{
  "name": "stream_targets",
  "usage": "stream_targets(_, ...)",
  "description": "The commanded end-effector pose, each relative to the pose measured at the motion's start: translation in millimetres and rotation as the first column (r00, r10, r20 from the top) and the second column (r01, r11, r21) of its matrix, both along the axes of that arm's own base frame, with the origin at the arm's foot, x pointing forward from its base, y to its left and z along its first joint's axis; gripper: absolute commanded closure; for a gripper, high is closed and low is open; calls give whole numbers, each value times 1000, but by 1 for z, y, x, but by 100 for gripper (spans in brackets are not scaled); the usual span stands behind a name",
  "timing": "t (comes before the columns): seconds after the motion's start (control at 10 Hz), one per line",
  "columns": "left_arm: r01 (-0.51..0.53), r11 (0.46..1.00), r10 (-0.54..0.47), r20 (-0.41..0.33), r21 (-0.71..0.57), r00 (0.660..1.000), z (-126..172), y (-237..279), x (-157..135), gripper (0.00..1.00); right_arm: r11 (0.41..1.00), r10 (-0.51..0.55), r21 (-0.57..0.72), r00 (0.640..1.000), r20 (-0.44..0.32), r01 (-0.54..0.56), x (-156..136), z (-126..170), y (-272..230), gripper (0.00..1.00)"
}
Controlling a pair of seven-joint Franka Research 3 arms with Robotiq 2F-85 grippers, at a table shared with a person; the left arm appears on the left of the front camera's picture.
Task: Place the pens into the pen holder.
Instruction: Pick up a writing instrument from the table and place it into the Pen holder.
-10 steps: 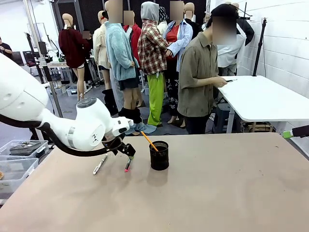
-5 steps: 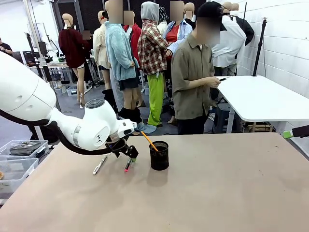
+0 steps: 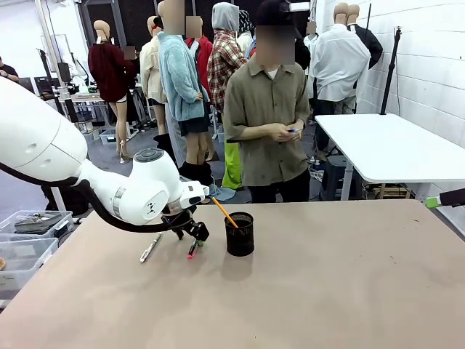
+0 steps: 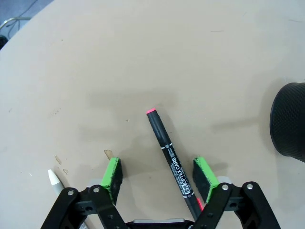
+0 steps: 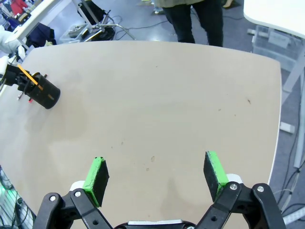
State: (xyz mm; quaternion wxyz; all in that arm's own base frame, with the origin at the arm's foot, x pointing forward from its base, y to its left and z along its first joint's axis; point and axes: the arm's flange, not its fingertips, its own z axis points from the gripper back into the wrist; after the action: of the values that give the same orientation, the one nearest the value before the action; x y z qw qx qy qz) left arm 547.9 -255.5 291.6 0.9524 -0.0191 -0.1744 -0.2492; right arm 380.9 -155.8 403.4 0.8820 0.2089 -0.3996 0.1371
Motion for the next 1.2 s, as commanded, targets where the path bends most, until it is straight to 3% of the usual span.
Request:
stream_targets(0.0, 4, 999, -3, -15, 39, 1000, -11, -4, 2, 54, 1000, 6, -11, 1000, -7, -6, 0, -2, 0, 0)
stream_targets(0.2, 8, 1000, -8, -27, 29, 1000, -10, -3, 1, 92, 1000, 6, -11, 1000, -7, -6, 0, -2, 0, 0)
stream_targets(0.3, 3, 999, -2, -35, 34, 999, -10, -3, 2, 100, 1000, 6, -11, 1000, -7, -6, 0, -2, 0, 0)
stream_targets(0.8, 13, 998, -9, -63, 64, 998, -8, -2, -2, 100, 1000, 6, -11, 1000, -7, -6, 0, -2, 0, 0)
stream_targets(1.1, 4, 984, -9, 24, 179, 1000, 10, 7, -8, 100, 1000, 6, -11, 1000, -7, -6, 0, -2, 0, 0)
